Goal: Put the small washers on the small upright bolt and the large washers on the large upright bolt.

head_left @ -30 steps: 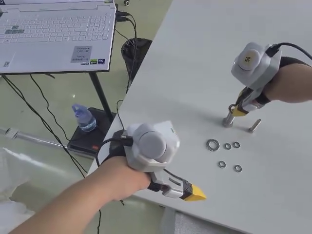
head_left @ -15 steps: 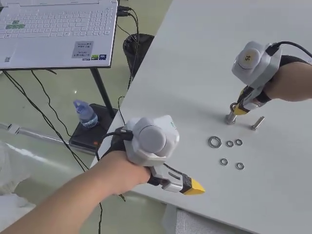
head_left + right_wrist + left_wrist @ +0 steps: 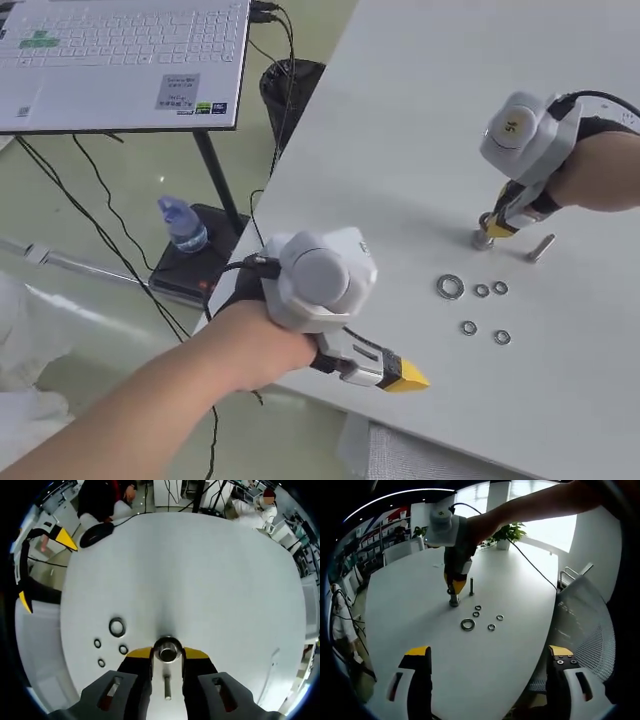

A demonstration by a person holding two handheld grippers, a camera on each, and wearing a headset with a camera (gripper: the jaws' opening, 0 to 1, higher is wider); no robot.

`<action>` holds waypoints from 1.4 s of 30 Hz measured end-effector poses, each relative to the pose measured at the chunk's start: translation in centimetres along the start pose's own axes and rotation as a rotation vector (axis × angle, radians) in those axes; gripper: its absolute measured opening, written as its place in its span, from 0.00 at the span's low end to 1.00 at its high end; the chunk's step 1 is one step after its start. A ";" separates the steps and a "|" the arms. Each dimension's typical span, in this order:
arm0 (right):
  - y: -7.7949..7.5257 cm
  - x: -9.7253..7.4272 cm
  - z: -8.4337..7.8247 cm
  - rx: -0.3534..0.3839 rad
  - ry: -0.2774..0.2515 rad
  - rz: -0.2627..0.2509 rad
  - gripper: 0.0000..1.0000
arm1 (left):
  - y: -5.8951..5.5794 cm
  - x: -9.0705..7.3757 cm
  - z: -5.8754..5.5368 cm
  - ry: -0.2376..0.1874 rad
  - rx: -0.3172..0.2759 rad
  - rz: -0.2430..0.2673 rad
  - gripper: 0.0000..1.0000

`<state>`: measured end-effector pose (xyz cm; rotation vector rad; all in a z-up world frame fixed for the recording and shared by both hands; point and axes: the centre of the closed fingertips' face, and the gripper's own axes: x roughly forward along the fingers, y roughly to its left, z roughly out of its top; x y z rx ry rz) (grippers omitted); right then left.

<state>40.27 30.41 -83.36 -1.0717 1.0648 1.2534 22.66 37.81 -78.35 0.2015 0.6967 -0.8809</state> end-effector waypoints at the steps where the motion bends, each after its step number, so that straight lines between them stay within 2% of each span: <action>1: 0.0 0.1 0.0 0.000 0.004 0.001 0.21 | 0.1 0.0 -0.1 0.002 -0.001 0.001 0.95; 20: 0.6 2.2 -0.1 -0.013 0.037 0.007 0.21 | 0.2 -0.2 -0.3 0.003 -0.004 0.000 0.95; 34: 0.7 2.4 -0.1 -0.015 0.044 0.006 0.22 | 0.6 -0.3 -0.1 -0.001 -0.003 0.006 0.94; 42: 0.6 2.7 -0.2 -0.018 0.048 0.019 0.22 | 0.3 -0.1 0.0 0.006 0.006 -0.004 0.93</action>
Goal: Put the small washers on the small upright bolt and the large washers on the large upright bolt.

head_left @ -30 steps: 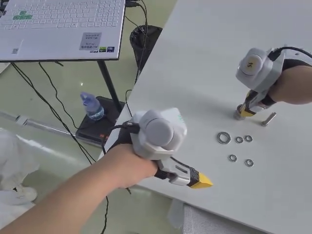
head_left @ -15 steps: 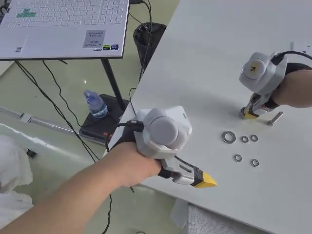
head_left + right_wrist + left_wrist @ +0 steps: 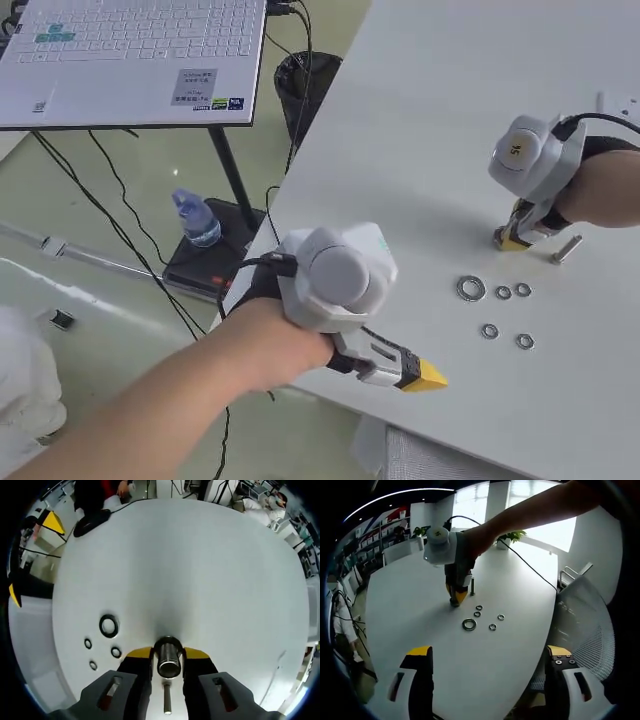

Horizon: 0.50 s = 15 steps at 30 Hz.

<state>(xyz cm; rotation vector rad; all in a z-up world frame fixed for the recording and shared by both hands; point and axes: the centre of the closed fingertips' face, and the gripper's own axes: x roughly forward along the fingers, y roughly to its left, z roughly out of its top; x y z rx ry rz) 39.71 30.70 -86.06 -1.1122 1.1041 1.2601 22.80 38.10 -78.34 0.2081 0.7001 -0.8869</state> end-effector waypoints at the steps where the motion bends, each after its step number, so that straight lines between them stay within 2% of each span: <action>1: 0.0 0.0 0.0 0.002 -0.001 0.000 0.22 | 0.0 0.0 0.0 -0.002 0.002 0.002 0.93; 3: 0.0 0.0 -0.1 0.003 -0.003 0.001 0.22 | 0.2 -0.1 0.1 -0.007 0.004 0.016 0.94; 15: 0.0 0.0 -0.2 -0.005 -0.006 0.002 0.23 | 0.0 -0.4 -0.1 0.003 0.003 0.012 0.92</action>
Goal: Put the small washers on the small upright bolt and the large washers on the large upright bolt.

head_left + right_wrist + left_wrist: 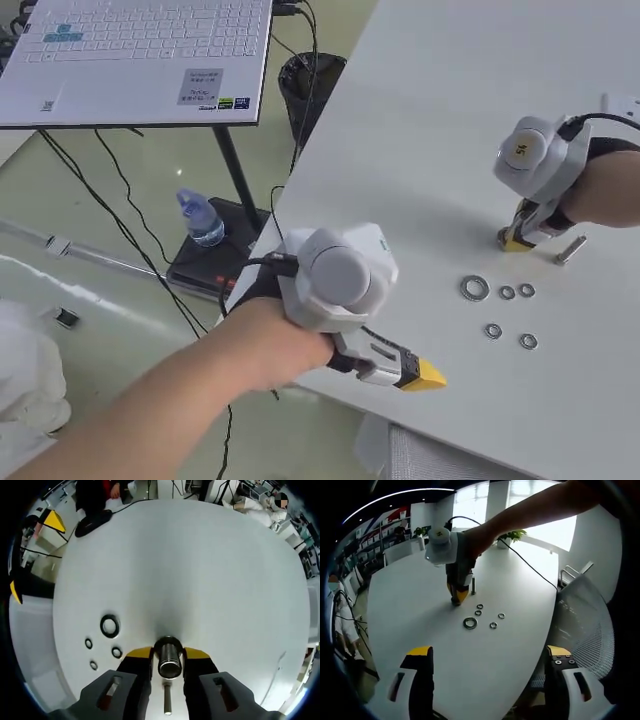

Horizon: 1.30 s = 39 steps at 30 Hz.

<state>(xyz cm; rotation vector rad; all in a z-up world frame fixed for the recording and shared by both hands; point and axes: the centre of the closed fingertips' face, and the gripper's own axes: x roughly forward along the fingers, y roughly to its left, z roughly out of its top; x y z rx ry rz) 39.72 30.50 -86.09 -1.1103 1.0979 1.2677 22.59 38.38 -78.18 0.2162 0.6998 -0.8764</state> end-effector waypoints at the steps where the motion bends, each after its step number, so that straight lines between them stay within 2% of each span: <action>1: 0.0 0.0 0.0 -0.002 0.000 0.000 0.23 | 0.0 0.0 0.0 0.000 -0.001 0.002 0.92; 7: 0.1 -0.2 0.1 -0.012 -0.008 -0.002 0.25 | 0.1 -0.1 0.2 -0.005 0.000 0.009 0.93; 11: -0.1 -0.4 0.6 -0.015 -0.038 -0.015 0.43 | 0.3 -0.3 0.4 -0.016 -0.013 0.020 0.93; 20: -0.3 -1.0 0.3 -0.018 -0.027 -0.020 0.43 | -0.1 -0.4 0.3 -0.010 -0.001 0.018 0.93; 24: -0.8 -1.4 -0.1 -0.005 -0.028 -0.026 0.43 | -0.4 -0.4 0.4 -0.005 0.010 0.014 0.93; 29: -1.0 -2.7 0.0 0.028 -0.054 -0.024 0.43 | -0.5 -0.7 0.8 -0.010 0.011 0.016 0.93; 31: -1.2 -2.2 -0.1 0.033 -0.064 -0.024 0.43 | -0.6 -0.7 0.9 -0.010 0.013 0.016 0.93; 39: 0.0 -4.4 0.3 0.043 -0.088 -0.024 0.43 | -1.1 -1.1 1.2 -0.015 0.015 0.013 0.93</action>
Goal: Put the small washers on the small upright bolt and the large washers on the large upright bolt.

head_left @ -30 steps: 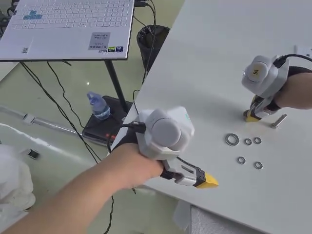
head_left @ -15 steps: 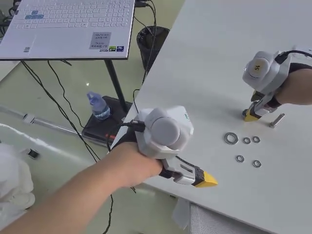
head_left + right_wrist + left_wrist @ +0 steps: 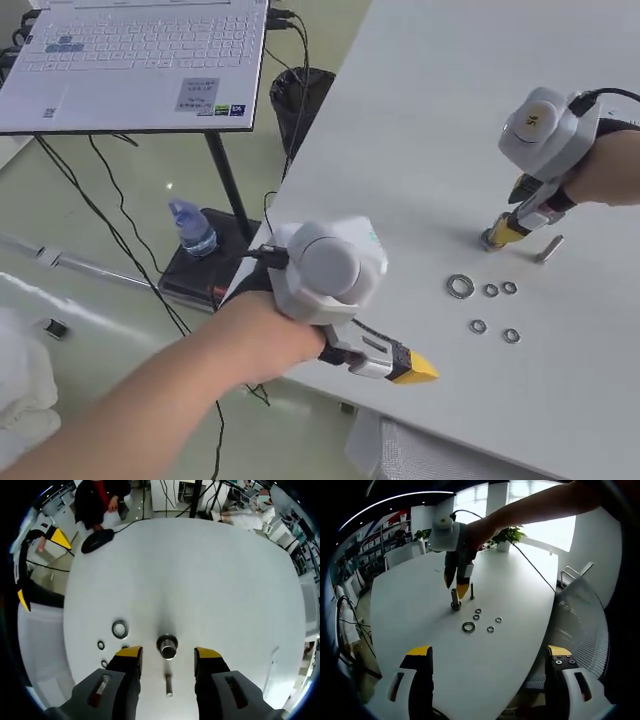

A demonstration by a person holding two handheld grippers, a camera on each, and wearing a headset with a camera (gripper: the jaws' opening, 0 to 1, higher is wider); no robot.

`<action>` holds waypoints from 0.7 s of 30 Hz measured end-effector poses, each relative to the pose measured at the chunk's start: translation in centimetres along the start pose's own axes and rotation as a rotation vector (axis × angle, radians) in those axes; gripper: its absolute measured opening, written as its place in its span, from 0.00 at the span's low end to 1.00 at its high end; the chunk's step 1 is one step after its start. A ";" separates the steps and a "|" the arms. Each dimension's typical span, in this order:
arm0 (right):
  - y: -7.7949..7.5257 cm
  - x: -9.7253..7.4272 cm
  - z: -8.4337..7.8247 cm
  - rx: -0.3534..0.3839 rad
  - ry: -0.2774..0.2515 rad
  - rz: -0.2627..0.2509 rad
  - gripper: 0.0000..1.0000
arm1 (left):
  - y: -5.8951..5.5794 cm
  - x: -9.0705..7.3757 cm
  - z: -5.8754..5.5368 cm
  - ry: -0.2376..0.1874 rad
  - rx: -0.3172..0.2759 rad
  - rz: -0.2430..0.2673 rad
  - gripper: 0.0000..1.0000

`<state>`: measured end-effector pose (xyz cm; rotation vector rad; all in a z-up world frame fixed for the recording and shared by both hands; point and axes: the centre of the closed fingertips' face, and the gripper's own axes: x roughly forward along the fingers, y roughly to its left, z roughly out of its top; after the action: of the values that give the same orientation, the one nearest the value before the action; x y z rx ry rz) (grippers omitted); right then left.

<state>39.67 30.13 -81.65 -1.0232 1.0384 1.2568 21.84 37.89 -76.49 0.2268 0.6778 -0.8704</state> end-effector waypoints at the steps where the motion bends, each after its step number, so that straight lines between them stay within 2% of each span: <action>1: -0.1 -0.1 0.0 0.001 -0.001 0.000 0.43 | -0.1 0.0 -0.1 0.005 0.008 0.000 0.93; 7: 0.4 -1.5 0.2 0.000 -0.015 0.002 0.42 | -0.4 -0.2 -0.2 0.017 0.014 -0.001 0.92; 11: 0.5 -2.4 0.7 0.012 -0.044 -0.003 0.42 | -0.5 -0.6 -0.1 0.020 0.016 0.004 0.92; 21: 2.3 -2.2 0.6 -0.019 -0.023 0.009 0.41 | -0.4 -0.9 -0.2 0.013 0.016 0.011 0.91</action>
<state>37.29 30.35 -79.40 -1.0171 1.0156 1.2850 21.06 38.30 -76.00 0.2510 0.6813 -0.8649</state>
